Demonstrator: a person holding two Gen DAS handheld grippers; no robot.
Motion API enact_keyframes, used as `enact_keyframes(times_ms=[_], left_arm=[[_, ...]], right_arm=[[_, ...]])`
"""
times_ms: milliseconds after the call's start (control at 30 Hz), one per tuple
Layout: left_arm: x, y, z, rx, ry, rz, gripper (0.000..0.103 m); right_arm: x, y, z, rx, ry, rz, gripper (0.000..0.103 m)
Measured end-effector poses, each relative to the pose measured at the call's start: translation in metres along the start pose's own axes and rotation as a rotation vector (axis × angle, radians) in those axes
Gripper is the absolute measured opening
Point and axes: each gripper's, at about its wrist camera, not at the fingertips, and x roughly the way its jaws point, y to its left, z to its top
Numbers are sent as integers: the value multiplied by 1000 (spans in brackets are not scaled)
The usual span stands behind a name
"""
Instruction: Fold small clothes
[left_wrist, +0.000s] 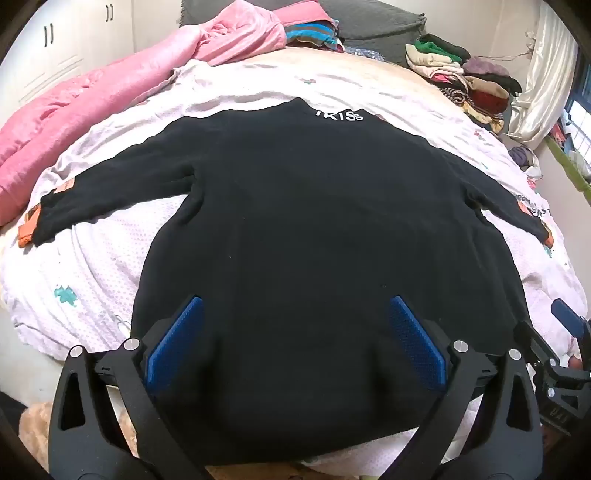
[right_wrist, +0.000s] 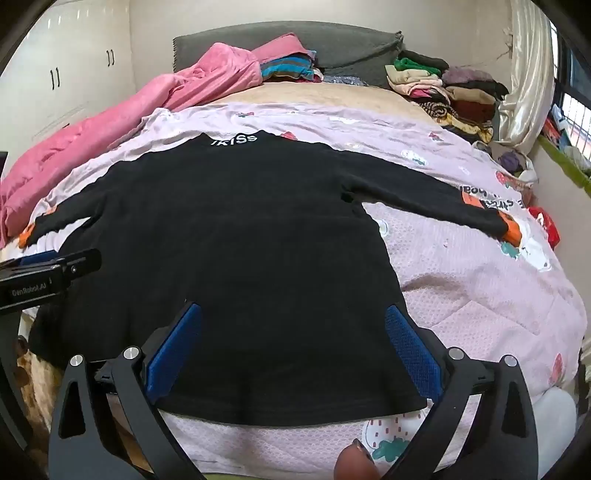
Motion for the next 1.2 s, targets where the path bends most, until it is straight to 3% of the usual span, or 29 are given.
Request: enact_keyframes(times_ms=[1200], left_arm=[[-3,-1,0,20,-15,2,94]], right_arm=[[-3,10,0,-49,-14,-12,99]])
